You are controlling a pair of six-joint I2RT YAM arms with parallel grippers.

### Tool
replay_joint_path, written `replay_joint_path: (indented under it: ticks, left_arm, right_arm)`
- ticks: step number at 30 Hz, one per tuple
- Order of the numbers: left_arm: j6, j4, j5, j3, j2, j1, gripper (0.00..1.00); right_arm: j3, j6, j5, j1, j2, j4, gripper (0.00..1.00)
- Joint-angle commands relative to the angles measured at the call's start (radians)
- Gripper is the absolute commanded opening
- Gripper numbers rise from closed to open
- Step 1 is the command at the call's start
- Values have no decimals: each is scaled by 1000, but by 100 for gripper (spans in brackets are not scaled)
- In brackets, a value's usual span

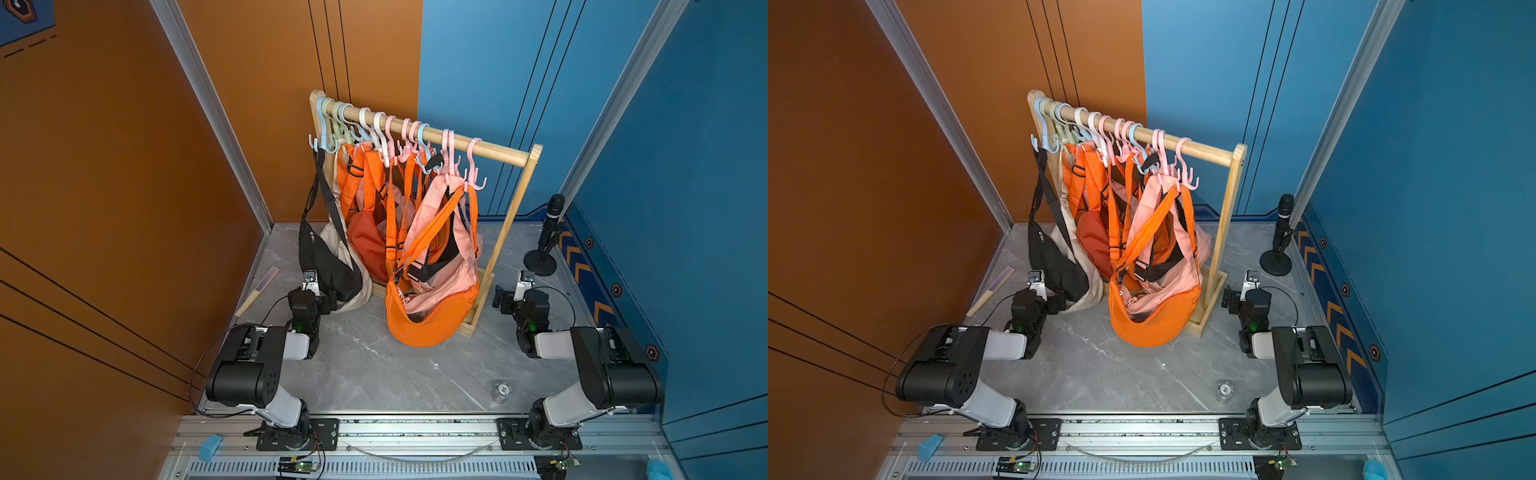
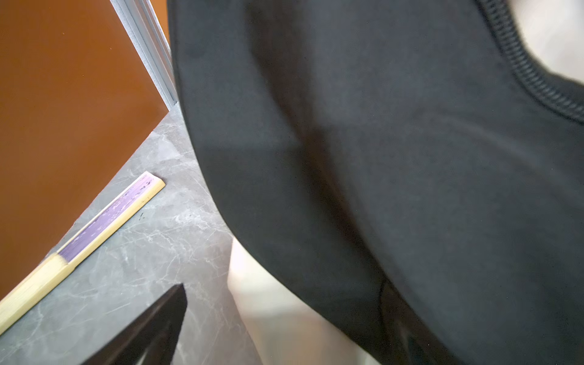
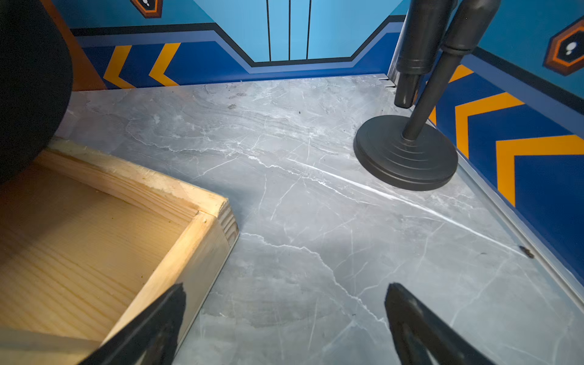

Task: Take the bag off the hook
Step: Adjust the clothesline at the center of the board.

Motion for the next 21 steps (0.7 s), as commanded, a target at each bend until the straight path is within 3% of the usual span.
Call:
replay_joint_path:
  ticks: [1,21]
  left_arm:
    - [11,-15,44,9,-4,4,98]
    - [-3,-15,65,11,0,22,98]
  right_arm:
    - [16,3,0,1,-16,-18,100]
    - [16,5,-8,-2,-16,-18,100]
